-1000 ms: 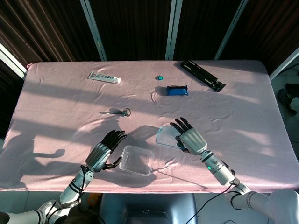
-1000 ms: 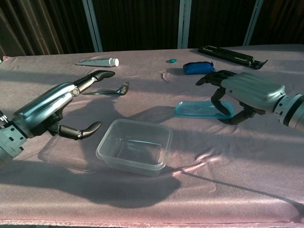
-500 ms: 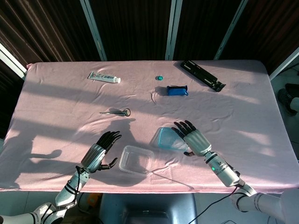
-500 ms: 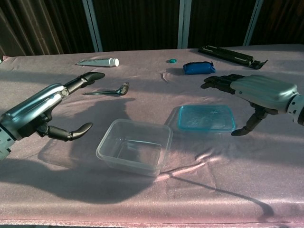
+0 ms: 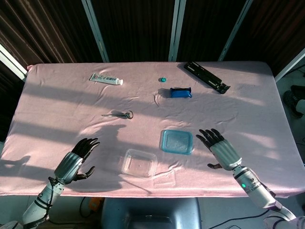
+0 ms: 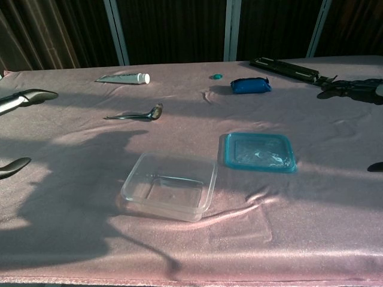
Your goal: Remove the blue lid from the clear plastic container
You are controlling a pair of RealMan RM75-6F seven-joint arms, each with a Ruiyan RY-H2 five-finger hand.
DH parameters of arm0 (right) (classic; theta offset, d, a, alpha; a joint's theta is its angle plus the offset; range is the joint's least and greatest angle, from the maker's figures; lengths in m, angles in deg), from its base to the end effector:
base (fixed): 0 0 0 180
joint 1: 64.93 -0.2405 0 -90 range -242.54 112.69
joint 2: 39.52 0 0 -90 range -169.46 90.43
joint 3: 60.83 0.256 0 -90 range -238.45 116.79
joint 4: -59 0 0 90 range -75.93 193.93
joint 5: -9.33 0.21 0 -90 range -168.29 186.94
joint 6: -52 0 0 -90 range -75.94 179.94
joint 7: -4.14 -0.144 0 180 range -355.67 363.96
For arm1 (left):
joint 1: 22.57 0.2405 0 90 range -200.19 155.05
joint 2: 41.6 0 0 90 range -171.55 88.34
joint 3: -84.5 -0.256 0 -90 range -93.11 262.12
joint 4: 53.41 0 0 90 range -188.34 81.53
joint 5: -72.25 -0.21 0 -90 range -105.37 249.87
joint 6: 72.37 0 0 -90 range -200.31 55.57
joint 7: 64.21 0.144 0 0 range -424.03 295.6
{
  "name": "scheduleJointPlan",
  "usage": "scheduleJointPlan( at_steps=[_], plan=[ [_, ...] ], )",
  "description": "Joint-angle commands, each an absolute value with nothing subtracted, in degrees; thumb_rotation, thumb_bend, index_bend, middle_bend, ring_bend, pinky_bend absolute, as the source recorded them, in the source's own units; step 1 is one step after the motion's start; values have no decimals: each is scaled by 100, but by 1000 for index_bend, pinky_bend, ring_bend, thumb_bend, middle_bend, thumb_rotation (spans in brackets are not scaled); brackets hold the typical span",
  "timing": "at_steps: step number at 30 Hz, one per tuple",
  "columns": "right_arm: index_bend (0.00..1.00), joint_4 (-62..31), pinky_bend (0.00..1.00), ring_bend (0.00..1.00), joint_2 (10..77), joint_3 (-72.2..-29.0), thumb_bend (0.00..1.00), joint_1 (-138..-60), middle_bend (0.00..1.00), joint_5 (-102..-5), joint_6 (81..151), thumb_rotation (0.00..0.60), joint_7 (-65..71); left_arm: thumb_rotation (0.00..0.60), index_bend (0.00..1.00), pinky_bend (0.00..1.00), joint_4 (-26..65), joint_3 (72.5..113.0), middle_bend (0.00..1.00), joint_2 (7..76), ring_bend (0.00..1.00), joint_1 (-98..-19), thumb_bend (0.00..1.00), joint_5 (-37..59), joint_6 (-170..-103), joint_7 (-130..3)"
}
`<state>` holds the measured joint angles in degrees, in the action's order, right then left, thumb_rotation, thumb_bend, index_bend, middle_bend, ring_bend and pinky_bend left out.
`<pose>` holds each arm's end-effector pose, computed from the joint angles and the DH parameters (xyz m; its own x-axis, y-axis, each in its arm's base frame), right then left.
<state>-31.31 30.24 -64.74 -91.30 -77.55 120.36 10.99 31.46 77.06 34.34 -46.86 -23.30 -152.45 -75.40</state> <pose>-0.2531 -0.2543 0.0762 0.5497 -0.2121 0.8080 -0.8043 -0.3955 0.4434 -0.2434 0.2301 0.0606 0.2585 0.2257 0.9393 0.8825 -0.4507 -0.1346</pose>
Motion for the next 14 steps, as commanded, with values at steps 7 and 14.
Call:
scheduleJointPlan(
  at_steps=[7,14],
  plan=[
    [0,-3448,0,0,2716,-6695,90,-6977,0,-7130,14549,600,1720,600,0,0,3300,7368,0,2662,0,-3165,367,-1717,-16382,-6318],
    [0,-3338,0,0,2606,-6498,90,-6803,0,-7294,14686,600,1285,600,0,0,3423,7520,0,2565,0,-3127,367,-1734,-16203,-6388]
  ],
)
